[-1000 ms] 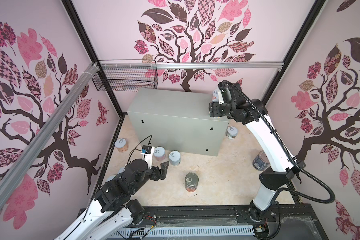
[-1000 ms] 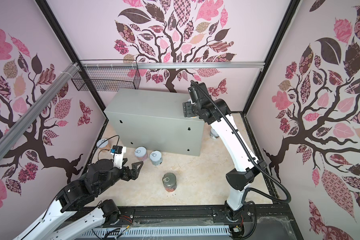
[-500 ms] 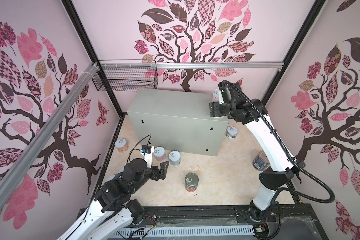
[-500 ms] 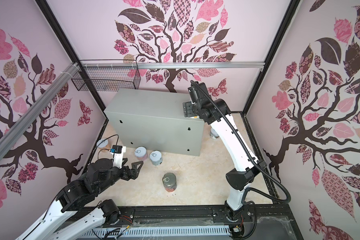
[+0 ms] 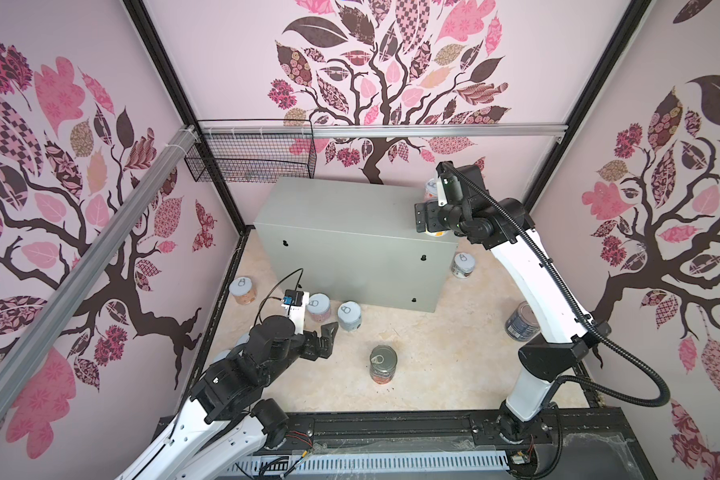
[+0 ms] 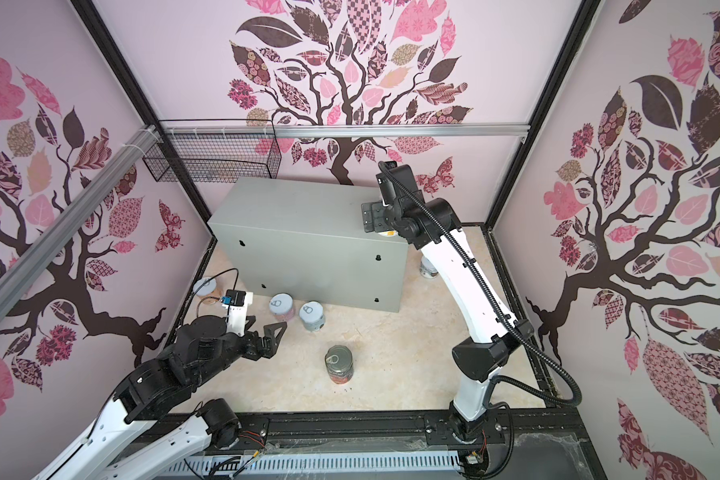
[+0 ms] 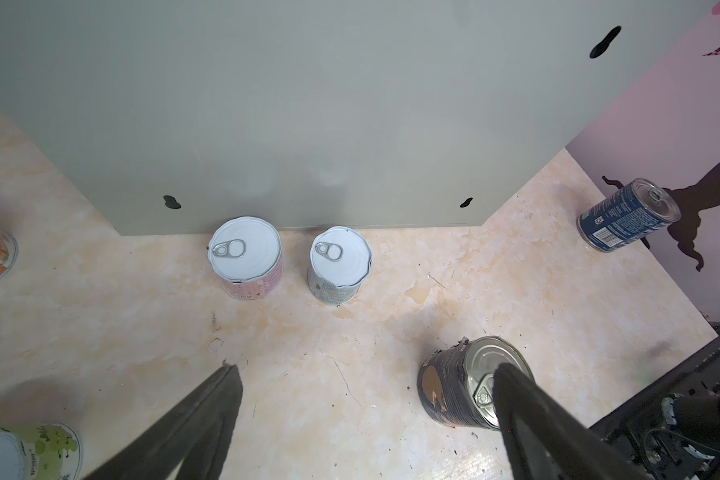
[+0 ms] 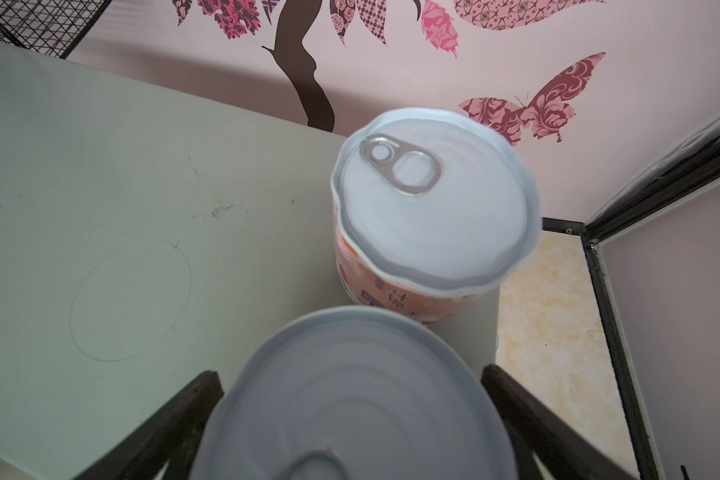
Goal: Place and organize the canned foods onto the counter
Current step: 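Lower the yellow-labelled can onto the cabinet top and open the right gripper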
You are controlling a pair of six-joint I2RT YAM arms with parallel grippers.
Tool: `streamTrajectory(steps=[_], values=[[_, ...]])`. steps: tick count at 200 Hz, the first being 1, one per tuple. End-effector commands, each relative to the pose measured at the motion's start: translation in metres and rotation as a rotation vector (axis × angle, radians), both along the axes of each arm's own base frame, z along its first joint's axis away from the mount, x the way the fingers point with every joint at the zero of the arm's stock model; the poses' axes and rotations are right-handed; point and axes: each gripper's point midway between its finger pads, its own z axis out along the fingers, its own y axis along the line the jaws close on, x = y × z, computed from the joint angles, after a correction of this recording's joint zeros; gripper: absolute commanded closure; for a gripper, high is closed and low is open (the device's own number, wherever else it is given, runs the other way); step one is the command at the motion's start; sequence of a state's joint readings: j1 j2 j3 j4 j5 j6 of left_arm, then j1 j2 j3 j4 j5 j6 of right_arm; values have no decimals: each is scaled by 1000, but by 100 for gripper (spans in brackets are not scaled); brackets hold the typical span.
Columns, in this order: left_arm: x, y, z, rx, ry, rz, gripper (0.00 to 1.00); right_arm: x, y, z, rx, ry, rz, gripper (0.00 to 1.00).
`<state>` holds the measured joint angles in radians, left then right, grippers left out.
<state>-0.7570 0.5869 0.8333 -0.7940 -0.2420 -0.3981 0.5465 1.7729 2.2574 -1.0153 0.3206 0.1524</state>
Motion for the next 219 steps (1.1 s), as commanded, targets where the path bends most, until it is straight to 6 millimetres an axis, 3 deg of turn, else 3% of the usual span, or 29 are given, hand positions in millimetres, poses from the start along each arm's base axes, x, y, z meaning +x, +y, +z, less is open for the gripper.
streamTrajectory(steps=[1, 76, 119, 154, 219], values=[[3, -1, -8, 15, 4, 1, 2, -14, -13, 26, 17, -64, -13, 0], [7, -4, -3, 20, 28, 13, 2, -38, -27, 76, 108, -183, -18, 0], [8, -4, 9, 18, 39, 22, 2, -66, -33, 113, 176, -273, 35, 0], [8, 2, 16, 24, 48, 55, 2, -93, -43, 130, 228, -319, 67, 0], [10, 8, 23, 12, 94, 84, 2, -143, -49, 91, 360, -319, 152, 0]])
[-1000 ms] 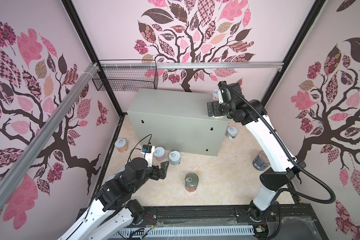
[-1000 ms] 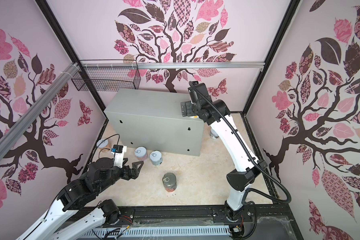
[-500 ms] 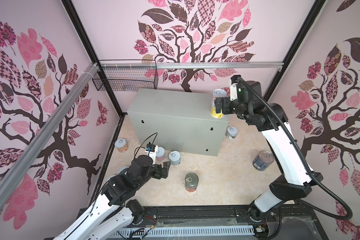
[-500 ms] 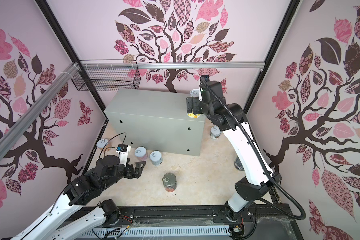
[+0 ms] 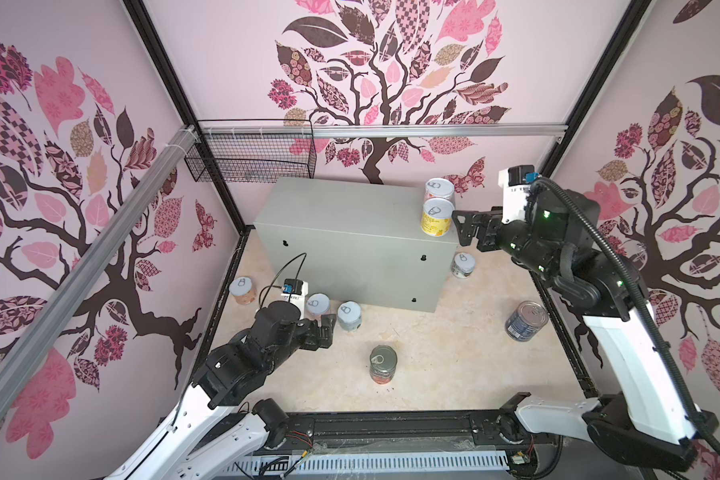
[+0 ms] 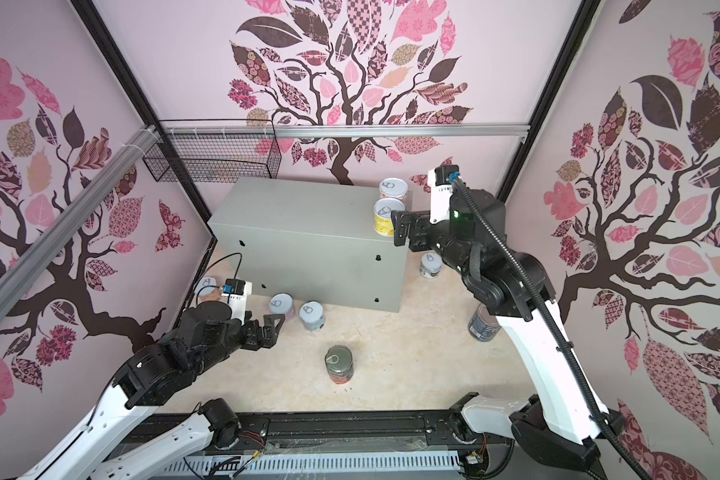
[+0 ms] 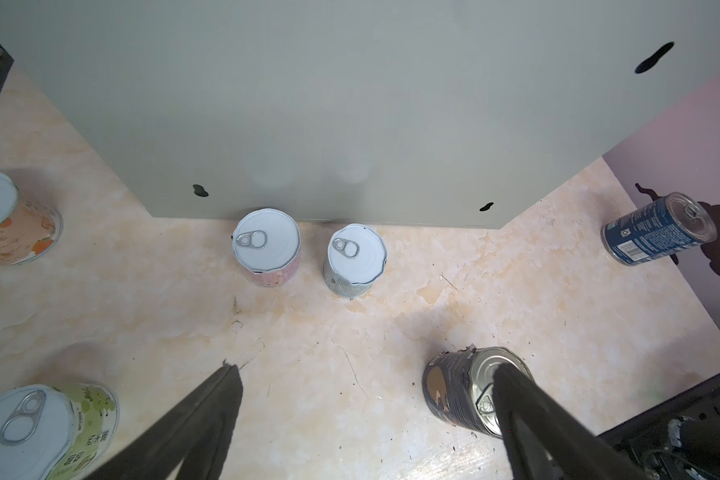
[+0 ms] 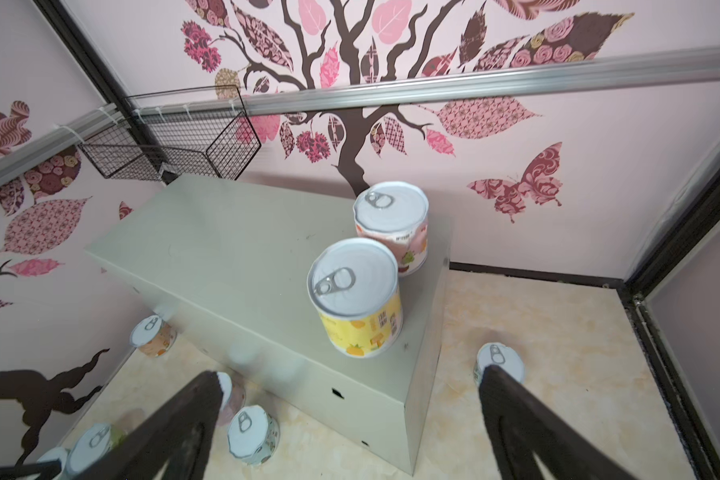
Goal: Place and organize the canned foods onto the counter
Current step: 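Lower the yellow-labelled can onto the cabinet top and open the right gripper, then lower the left gripper toward the grey-labelled can while the right gripper withdraws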
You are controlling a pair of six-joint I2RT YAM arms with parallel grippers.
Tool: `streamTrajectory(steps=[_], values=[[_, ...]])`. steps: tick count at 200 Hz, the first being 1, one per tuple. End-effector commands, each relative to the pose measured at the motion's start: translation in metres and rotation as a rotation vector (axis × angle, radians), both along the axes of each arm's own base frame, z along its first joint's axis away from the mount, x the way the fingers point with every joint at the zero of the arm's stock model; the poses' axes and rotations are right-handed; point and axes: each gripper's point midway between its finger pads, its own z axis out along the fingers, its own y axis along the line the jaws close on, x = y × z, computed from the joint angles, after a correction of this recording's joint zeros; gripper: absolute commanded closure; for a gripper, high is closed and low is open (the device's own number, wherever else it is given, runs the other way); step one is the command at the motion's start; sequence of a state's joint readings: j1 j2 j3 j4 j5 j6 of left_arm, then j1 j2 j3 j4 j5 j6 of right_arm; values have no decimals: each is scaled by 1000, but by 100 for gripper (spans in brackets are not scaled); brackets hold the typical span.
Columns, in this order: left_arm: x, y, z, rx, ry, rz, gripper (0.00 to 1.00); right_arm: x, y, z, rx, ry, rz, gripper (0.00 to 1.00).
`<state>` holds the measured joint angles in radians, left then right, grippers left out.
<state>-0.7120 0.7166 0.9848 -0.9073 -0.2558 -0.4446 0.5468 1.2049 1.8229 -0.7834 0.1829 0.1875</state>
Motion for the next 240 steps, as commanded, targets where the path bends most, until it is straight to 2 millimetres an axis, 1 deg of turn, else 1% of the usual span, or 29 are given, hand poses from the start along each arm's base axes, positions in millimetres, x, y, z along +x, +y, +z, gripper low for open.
streamTrajectory(steps=[1, 11, 34, 48, 77, 101, 117, 134, 162, 201, 240], values=[[-1, 1, 9, -19, 15, 4, 2, -21, -2, 3, 89, -48, 46, 0], [1, 1, 6, -15, 25, 9, 2, -29, -6, -6, 111, -52, 46, 0], [6, -1, -5, -10, 61, 23, 2, -44, -17, -34, 163, -39, 27, 0], [9, -1, -11, -13, 79, 36, 2, -52, -24, -57, 195, -13, 6, 0], [16, 1, -25, -20, 97, 71, 2, -65, -36, -113, 236, 49, -36, 0], [24, 6, -44, -48, 147, 110, 2, -72, -46, -154, 225, 100, -77, 0], [29, 13, -58, -74, 175, 144, 2, -76, -52, -175, 227, 124, -102, 0], [35, 21, -70, -89, 185, 188, 2, -81, -57, -191, 264, 133, -123, 0], [49, 25, -87, -99, 195, 240, 2, -82, -58, -221, 315, 163, -142, 0], [69, 26, -108, -59, 210, 292, 2, -76, -46, -267, 331, 232, -122, 0], [87, 32, -129, -22, 219, 369, 2, -70, -40, -297, 325, 264, -122, 0]])
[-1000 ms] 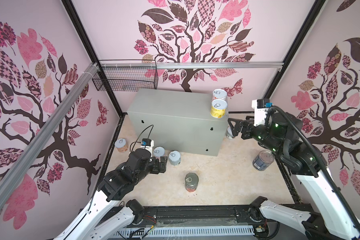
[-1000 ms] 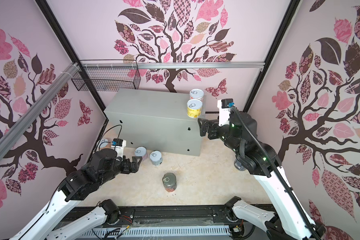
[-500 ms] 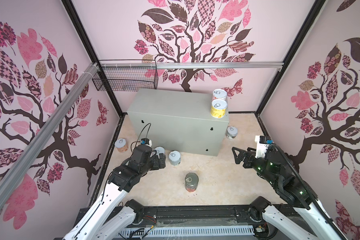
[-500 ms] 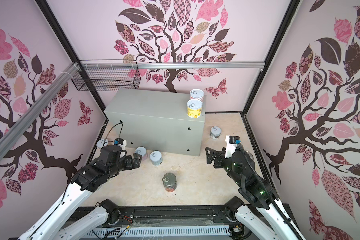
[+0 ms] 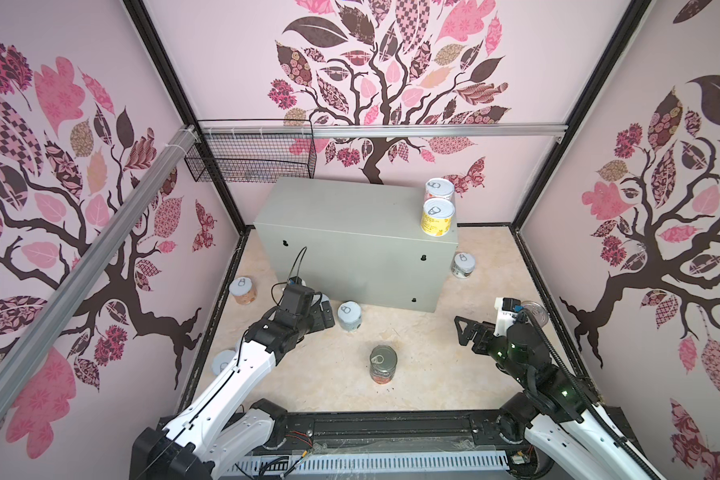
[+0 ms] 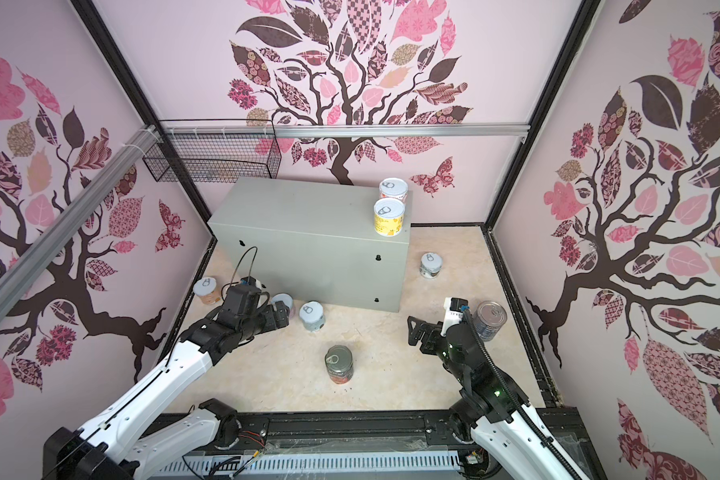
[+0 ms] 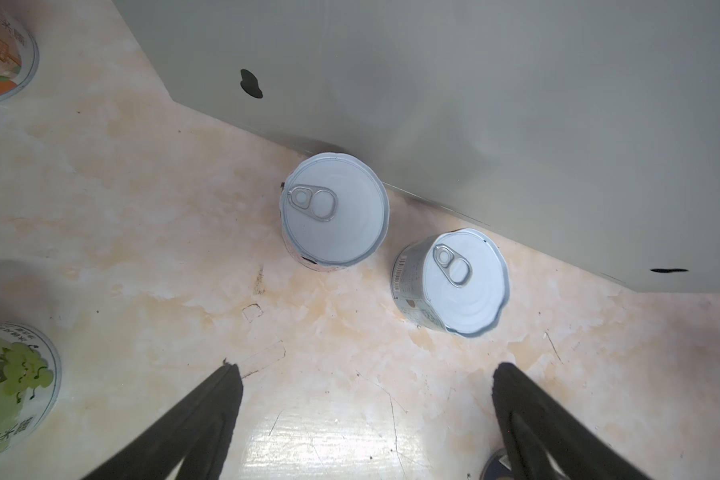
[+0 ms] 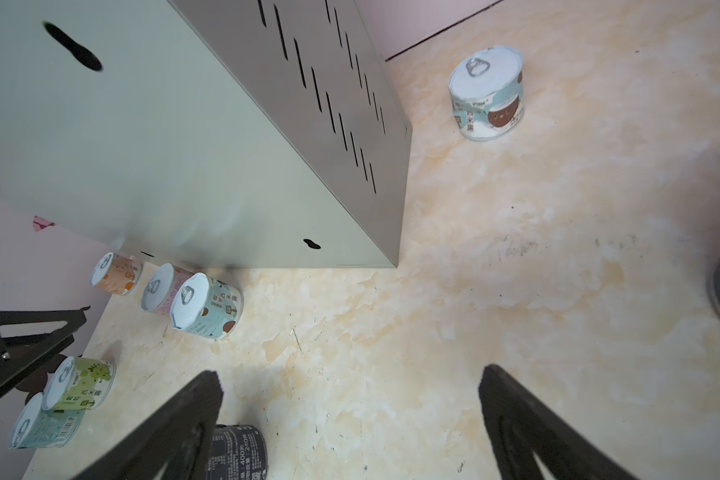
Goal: Place and organize the canned foods onto the counter
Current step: 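Lower the left gripper toward the grey-labelled can while the right gripper withdraws, then close the left gripper around the grey-labelled white-lidded can near the cabinet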
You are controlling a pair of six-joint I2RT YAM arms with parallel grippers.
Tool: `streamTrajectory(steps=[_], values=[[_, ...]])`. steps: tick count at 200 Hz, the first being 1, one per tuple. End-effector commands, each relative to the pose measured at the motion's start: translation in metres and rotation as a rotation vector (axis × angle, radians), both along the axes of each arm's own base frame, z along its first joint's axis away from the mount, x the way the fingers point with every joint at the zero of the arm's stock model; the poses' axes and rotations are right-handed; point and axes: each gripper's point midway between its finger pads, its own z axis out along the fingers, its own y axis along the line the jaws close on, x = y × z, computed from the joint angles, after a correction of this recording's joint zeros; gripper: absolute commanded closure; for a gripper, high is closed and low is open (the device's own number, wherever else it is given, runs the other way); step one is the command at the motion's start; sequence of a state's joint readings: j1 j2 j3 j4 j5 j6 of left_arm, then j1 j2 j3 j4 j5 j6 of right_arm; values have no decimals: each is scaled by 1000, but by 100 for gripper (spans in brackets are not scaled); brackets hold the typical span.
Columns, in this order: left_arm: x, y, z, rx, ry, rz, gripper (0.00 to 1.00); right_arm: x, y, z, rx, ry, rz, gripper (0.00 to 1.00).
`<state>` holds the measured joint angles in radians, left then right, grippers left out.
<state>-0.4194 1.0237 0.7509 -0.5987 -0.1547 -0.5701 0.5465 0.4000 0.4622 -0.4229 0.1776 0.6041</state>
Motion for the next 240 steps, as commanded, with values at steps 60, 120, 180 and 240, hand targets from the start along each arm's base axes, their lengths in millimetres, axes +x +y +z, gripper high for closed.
streamTrajectory(steps=[60, 120, 180, 240], values=[[36, 8, -31, 61, -18, 120, 2, 8, 13, -26, 62, -10, 24, 0], [54, 5, -54, 75, -2, 159, 2, 14, 17, -41, 23, -11, 39, 0], [70, 5, -66, 112, 8, 183, 2, 14, 28, -57, 26, 28, 92, 0], [79, 11, -72, 151, -17, 216, 2, 15, 36, -64, 35, 48, 126, 0]])
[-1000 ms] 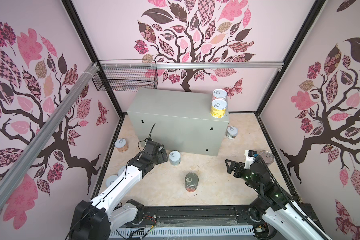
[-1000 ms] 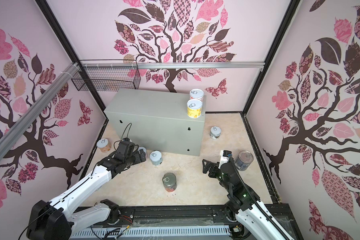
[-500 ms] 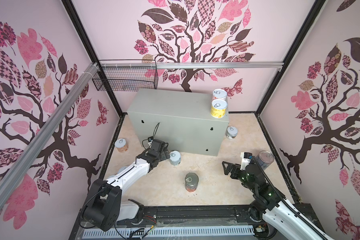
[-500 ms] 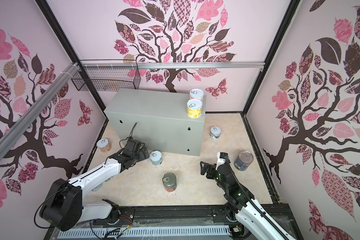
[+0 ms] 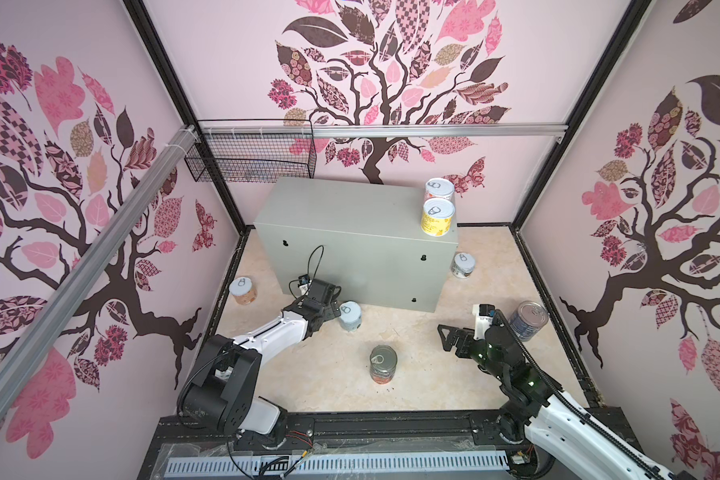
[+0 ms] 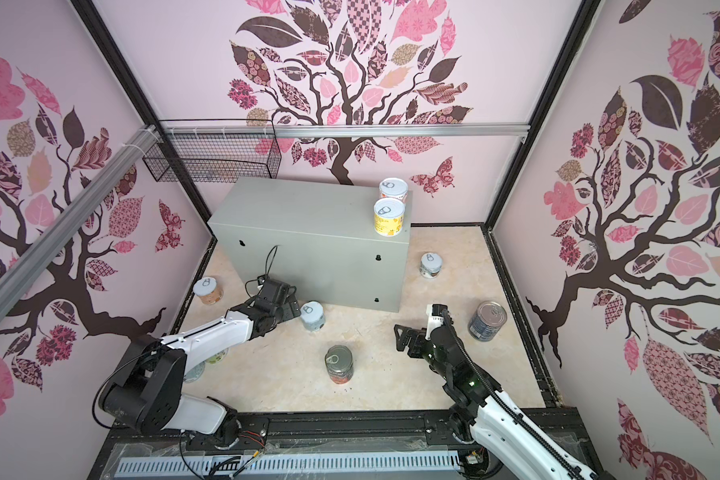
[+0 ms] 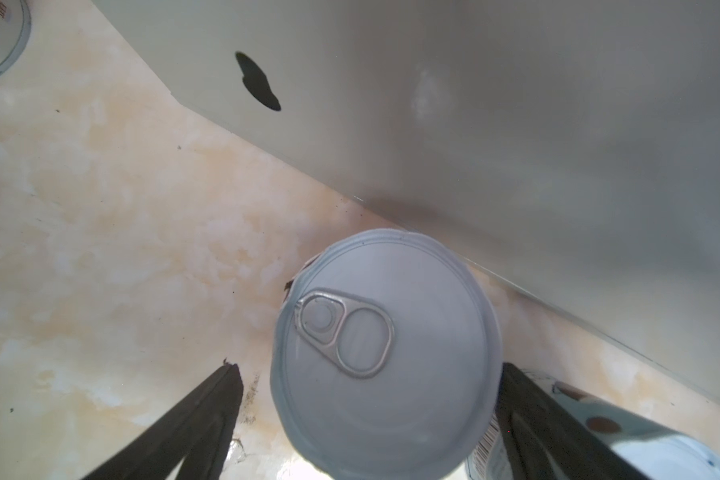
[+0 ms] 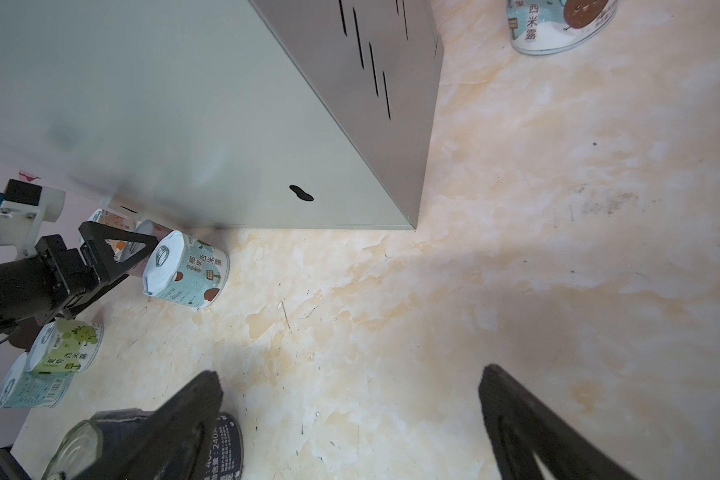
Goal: Place and organize the canned foods onto the counter
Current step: 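Close the left gripper around the grey-labelled white-lidded can near the cabinet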
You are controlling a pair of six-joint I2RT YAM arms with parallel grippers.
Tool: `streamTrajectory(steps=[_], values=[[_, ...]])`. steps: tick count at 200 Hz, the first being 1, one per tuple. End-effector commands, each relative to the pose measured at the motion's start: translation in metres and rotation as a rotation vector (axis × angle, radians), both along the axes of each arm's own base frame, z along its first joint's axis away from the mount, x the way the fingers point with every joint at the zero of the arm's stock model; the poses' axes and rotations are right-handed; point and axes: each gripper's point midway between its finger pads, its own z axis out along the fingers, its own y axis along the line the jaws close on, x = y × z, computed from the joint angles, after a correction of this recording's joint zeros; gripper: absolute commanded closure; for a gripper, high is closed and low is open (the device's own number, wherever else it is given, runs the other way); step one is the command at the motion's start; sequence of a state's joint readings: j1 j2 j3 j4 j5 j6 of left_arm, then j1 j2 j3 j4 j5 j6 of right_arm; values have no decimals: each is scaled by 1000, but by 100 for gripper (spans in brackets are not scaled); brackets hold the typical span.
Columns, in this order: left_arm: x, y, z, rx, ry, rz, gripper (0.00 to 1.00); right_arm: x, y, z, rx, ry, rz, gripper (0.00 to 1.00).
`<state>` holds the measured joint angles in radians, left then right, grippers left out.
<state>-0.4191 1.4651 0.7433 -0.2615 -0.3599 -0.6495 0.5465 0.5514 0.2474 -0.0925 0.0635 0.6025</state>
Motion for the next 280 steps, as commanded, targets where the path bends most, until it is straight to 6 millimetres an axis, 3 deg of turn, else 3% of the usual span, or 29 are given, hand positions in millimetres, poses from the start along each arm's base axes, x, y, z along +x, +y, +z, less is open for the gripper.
streamTrajectory(steps=[1, 123, 175, 227, 280], values=[[15, 2, 8, 12, -53, 27, 2, 1, 6, 1, 11, -8, 24, 0], [36, 0, -2, 25, -107, 51, 10, -2, 20, -15, 28, 47, 95, 0], [34, 3, -1, 37, -115, 51, 22, -2, 22, -17, 31, 53, 103, 0], [28, 1, 9, 20, -146, 43, 37, -3, 21, -15, 35, 48, 104, 0], [19, -5, 31, -6, -184, 23, 40, -5, 21, -5, 36, 37, 109, 0]])
